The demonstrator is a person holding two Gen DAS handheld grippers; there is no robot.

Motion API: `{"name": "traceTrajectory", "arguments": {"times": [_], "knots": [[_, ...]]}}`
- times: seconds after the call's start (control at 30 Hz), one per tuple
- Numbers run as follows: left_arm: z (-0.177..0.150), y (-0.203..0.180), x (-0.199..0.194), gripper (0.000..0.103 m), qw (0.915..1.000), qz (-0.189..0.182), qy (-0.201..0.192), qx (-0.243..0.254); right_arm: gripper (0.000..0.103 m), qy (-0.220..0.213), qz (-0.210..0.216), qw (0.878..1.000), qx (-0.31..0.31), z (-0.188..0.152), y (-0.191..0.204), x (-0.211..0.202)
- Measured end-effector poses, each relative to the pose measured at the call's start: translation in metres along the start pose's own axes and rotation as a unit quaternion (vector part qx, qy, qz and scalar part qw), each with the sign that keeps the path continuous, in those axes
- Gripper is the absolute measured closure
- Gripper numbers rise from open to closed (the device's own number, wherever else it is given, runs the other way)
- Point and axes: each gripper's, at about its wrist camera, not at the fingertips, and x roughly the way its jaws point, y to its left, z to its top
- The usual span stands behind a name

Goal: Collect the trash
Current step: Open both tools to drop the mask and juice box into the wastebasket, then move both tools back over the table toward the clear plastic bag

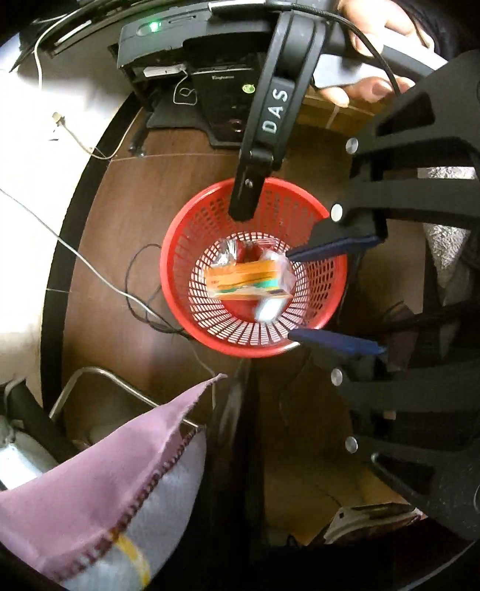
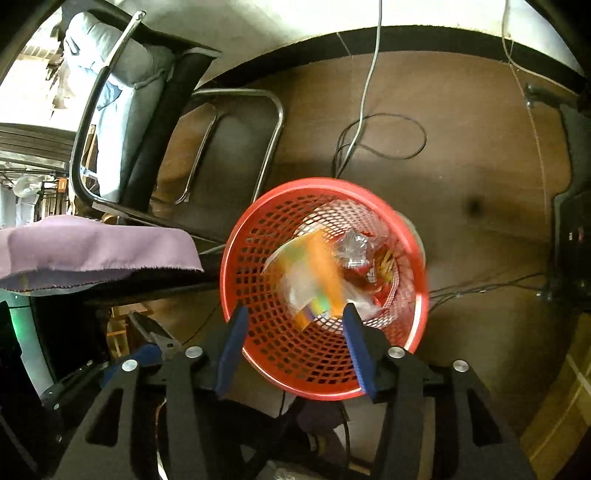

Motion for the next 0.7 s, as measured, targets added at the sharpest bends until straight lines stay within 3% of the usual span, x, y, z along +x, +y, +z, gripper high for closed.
{"name": "traceTrajectory", "arguments": {"times": [0.17, 0.27, 0.37, 0.47, 0.7], "knots": [[-0.011, -0.013, -0.018, 0.055, 0.9991, 0.020, -0.011, 0.034, 0.032, -0.038, -0.058, 0.997, -0.034, -0.007, 0.004, -0.037], [-0.023, -0.021, -0.039, 0.048, 0.9981, 0.025, -0.027, 0.049, 0.028, -0.057, -0.095, 0.992, -0.055, -0.008, 0.007, -0.058], [-0.032, -0.027, -0.065, 0.044, 0.9965, 0.026, -0.055, 0.057, 0.027, -0.078, -0.147, 0.982, -0.087, -0.012, 0.019, -0.080], [-0.039, -0.034, -0.092, 0.041, 0.9941, 0.030, -0.086, 0.059, 0.024, -0.115, -0.206, 0.964, -0.126, -0.020, 0.041, -0.106], [-0.073, -0.028, -0.186, 0.037, 0.9818, 0.008, -0.183, 0.050, 0.023, -0.197, -0.201, 0.947, -0.153, -0.040, 0.096, -0.175]]}}
